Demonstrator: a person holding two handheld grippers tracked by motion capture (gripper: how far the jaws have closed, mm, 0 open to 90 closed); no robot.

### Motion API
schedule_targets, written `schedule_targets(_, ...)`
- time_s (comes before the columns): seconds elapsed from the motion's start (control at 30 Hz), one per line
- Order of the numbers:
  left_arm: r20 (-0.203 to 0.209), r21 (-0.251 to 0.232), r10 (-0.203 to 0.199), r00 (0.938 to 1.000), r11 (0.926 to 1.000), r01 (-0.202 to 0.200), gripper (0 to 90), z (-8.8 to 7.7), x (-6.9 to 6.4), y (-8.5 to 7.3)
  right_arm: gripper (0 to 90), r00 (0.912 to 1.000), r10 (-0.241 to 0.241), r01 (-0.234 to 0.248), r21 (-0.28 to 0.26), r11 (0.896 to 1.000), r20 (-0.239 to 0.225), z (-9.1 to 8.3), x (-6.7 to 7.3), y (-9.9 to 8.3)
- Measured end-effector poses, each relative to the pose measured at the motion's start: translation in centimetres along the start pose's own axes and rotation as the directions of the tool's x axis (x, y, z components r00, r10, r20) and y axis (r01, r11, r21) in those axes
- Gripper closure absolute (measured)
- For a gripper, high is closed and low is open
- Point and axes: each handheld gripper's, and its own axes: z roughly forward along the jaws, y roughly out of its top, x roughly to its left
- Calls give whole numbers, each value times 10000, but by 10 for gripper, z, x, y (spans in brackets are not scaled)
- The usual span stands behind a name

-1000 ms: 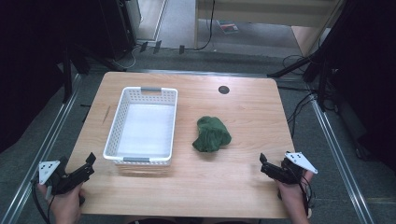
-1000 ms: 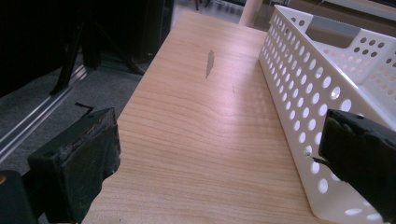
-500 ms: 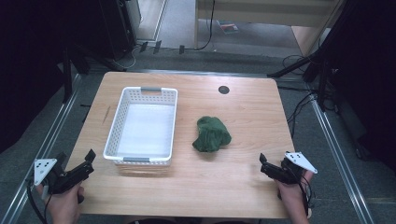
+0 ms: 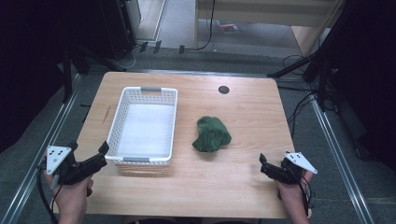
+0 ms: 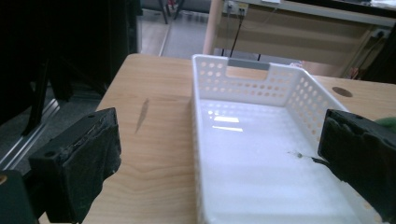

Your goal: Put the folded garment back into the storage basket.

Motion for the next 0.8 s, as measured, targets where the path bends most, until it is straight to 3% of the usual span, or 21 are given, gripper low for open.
schedule_targets(0.07, 270, 22, 254, 9993, 9997, -255, 3, 3, -15, 10, 0, 10000, -3, 3, 13, 10000, -18, 0, 0, 0)
schedule_targets(0.1, 270, 22, 254, 9993, 9997, -255, 3, 3, -15, 10, 0, 10000, -3, 3, 13, 10000, -18, 0, 0, 0)
schedule_targets(0.33, 837, 159, 773, 9935, 9968, -789, 7, 14, -52, 28, 0, 10000, 7, -7, 6, 10000, -57, 0, 1, 0)
schedule_targets(0.8, 1828, 510, 1206, 9757, 9899, -1319, 8, 46, -117, 36, 0, 9999, -8, 8, -5, 10000, -131, 0, 1, 0)
